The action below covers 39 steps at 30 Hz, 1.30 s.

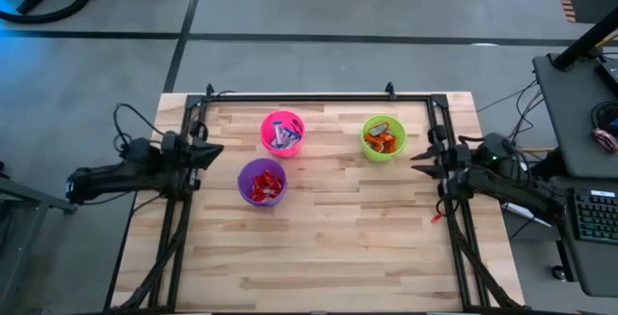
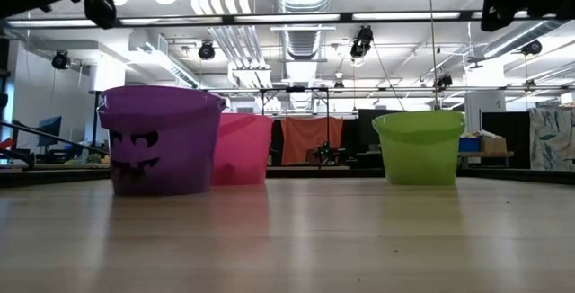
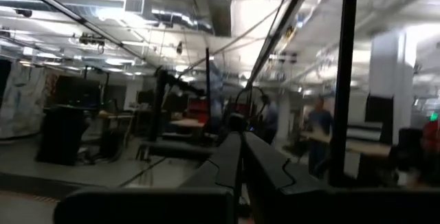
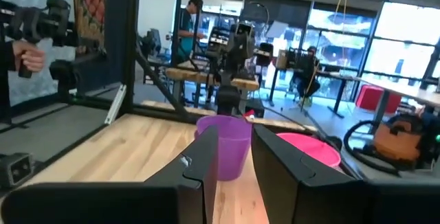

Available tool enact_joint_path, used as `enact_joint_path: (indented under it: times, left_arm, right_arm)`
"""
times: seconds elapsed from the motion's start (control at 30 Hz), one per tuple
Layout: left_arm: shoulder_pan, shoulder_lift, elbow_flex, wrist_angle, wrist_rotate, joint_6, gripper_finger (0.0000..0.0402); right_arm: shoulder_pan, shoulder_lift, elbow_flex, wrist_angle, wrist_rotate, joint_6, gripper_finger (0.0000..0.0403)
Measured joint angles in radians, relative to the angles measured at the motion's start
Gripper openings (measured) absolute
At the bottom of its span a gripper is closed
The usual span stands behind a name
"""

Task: Sort candy
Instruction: Return to Home Position

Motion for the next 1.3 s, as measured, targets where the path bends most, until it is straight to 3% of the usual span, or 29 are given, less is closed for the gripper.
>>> enact_joint_path:
  times: [0.17,0.4,0.6,0.73,0.97,1.3]
  left_arm:
    - [0.0,-0.096,0.047,-0.211,0.0,0.123,0.0]
    - [0.0,-0.083,-0.023,-0.234,-0.016,0.137,0.0]
    - [0.0,-0.092,-0.142,-0.176,-0.107,0.138,0.0]
    - [0.0,-0.091,-0.19,-0.204,-0.114,0.13,0.0]
    - [0.0,-0.083,-0.19,-0.22,-0.114,0.236,0.0]
    - [0.0,-0.062,-0.185,-0.224,-0.113,0.236,0.0]
  right_arm:
    - [0.0,0.005,-0.096,0.181,0.001,0.016,0.0074]
    - [-0.001,0.006,-0.28,0.488,0.005,0.169,0.0078]
    - [0.0,0.012,-0.279,0.488,0.094,0.18,0.0087]
    - [0.0,0.014,-0.28,0.478,0.162,0.218,0.0089]
    - [0.0,0.014,-0.28,0.44,0.16,0.278,0.0076]
    - [0.0,0.014,-0.28,0.442,0.159,0.277,0.0081]
